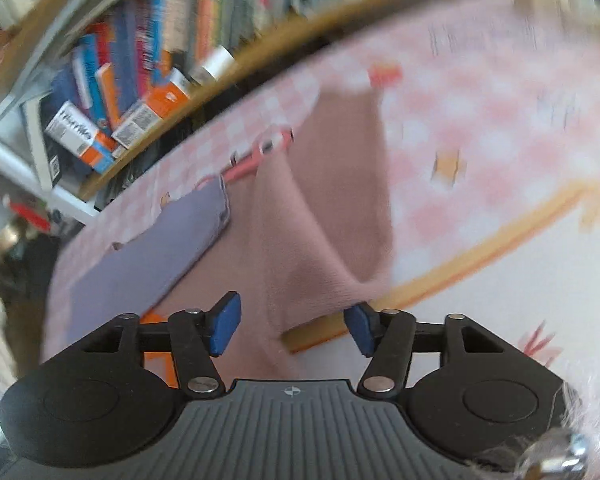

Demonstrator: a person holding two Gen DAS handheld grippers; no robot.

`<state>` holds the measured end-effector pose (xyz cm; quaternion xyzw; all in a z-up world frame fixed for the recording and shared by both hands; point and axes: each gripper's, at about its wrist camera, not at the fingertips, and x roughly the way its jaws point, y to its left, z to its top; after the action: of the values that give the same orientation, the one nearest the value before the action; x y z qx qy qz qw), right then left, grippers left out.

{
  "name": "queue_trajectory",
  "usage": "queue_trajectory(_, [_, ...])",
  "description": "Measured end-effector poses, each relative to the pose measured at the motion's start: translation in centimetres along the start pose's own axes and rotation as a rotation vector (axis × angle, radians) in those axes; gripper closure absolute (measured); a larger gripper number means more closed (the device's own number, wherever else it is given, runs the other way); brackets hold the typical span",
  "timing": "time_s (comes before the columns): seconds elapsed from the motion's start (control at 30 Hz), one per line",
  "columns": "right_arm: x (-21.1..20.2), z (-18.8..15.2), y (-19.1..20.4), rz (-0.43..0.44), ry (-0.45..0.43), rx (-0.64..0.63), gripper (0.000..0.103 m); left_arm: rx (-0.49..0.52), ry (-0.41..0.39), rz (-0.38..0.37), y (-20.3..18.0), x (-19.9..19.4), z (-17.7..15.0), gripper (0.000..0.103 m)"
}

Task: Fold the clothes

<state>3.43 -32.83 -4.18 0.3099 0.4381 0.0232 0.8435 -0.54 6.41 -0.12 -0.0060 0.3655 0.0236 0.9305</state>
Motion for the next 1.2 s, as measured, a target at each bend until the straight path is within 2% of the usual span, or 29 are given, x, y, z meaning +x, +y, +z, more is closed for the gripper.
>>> queue_trajectory(0.07, [-0.9,0.0,0.0,-0.001,-0.043,-0.048,0.042,0.032,-0.026,-0.026,-1.2,-0.6,-0.3,0.028])
queue_trajectory(0.1, [-1.4,0.1,0.1,-0.001,-0.064,-0.073,0.041,0.045,-0.036,-0.038,-1.9,-0.8,-0.4,0.023])
queue_trajectory(0.2, [-2.0,0.5,-1.0,-0.002,-0.093,-0.061,0.039,0.090,-0.034,-0.060,-3.8,-1.0,-0.8,0.021])
queue_trajectory(0.3, [-2.3,1.6,-2.4,-0.073,-0.132,-0.036,0.039,0.129,-0.005,-0.061,-5.6,-1.0,-1.8,0.021])
queue_trajectory(0.4, [-1.6,3.6,-3.3,-0.151,-0.144,-0.073,0.040,0.135,0.047,-0.046,-7.0,-1.1,-3.3,0.021])
queue_trajectory(0.53, [1.3,6.8,-2.4,-0.210,-0.114,-0.240,0.043,0.136,0.078,-0.026,-8.4,-1.8,-4.8,0.021])
queue_trajectory(0.6, [3.2,8.1,-1.5,-0.213,-0.073,-0.312,0.045,0.136,0.079,-0.011,-9.1,-2.5,-5.3,0.021])
queue_trajectory(0.67, [5.3,9.1,-0.8,-0.223,-0.027,-0.366,0.050,0.132,0.077,0.014,-9.5,-3.5,-6.0,0.021])
queue_trajectory(0.73, [6.8,9.3,-0.2,-0.259,-0.005,-0.404,0.064,0.118,0.073,0.041,-9.6,-4.6,-6.6,0.021])
queue_trajectory(0.83, [8.2,9.5,0.4,-0.281,0.021,-0.451,0.071,0.072,0.072,0.087,-9.1,-5.9,-7.3,0.021])
queue_trajectory(0.9, [8.3,9.4,0.9,-0.267,0.034,-0.481,0.092,0.041,0.074,0.104,-8.8,-6.2,-7.4,0.021])
queue_trajectory(1.0, [7.5,8.7,1.1,-0.247,0.023,-0.531,0.095,0.022,0.073,0.116,-8.9,-6.2,-7.2,0.021])
queue_trajectory(1.07, [5.6,8.6,1.0,-0.245,-0.049,-0.530,0.096,0.039,0.064,0.112,-9.4,-6.1,-6.8,0.021])
queue_trajectory(1.2, [-0.2,8.7,-0.3,-0.301,-0.274,-0.496,0.096,0.100,0.043,0.080,-11.3,-5.7,-6.2,0.021])
